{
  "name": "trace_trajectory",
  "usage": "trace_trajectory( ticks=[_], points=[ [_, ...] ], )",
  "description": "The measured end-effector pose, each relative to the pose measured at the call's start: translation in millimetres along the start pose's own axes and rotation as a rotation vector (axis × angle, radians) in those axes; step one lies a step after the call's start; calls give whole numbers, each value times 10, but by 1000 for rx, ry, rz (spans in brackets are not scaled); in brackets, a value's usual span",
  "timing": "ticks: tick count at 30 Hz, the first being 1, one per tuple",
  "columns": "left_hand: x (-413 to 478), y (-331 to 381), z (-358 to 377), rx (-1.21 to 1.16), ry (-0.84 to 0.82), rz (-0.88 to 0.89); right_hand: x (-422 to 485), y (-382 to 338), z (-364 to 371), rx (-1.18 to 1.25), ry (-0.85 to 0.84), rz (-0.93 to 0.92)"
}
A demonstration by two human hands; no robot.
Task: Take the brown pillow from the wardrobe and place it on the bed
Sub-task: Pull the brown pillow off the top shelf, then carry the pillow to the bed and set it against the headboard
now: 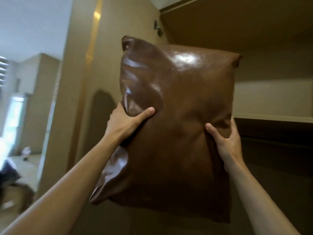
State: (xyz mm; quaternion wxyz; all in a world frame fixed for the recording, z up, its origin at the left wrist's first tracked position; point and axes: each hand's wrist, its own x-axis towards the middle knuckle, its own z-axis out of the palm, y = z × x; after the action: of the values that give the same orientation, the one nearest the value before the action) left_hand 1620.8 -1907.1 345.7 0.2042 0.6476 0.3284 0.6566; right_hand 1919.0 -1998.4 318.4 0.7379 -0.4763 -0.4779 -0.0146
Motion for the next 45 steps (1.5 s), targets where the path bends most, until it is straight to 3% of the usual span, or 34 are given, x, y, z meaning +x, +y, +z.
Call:
trace_trajectory(
  ticks=[10, 19, 33, 45],
  points=[
    [-503, -92, -1445, 211, 269, 16, -718, -214, 1153, 270, -260, -20],
    [-1023, -171, -2687, 400, 500, -92, -1478, -445, 2315, 434, -445, -19],
    [-1663, -598, -4321, 615, 690, -200, -2834, -669, 4062, 681, -768, 75],
    [-1506, -1703, -5194, 633, 764, -293, -3490, -319, 5558, 625, -909, 194]
  ],
)
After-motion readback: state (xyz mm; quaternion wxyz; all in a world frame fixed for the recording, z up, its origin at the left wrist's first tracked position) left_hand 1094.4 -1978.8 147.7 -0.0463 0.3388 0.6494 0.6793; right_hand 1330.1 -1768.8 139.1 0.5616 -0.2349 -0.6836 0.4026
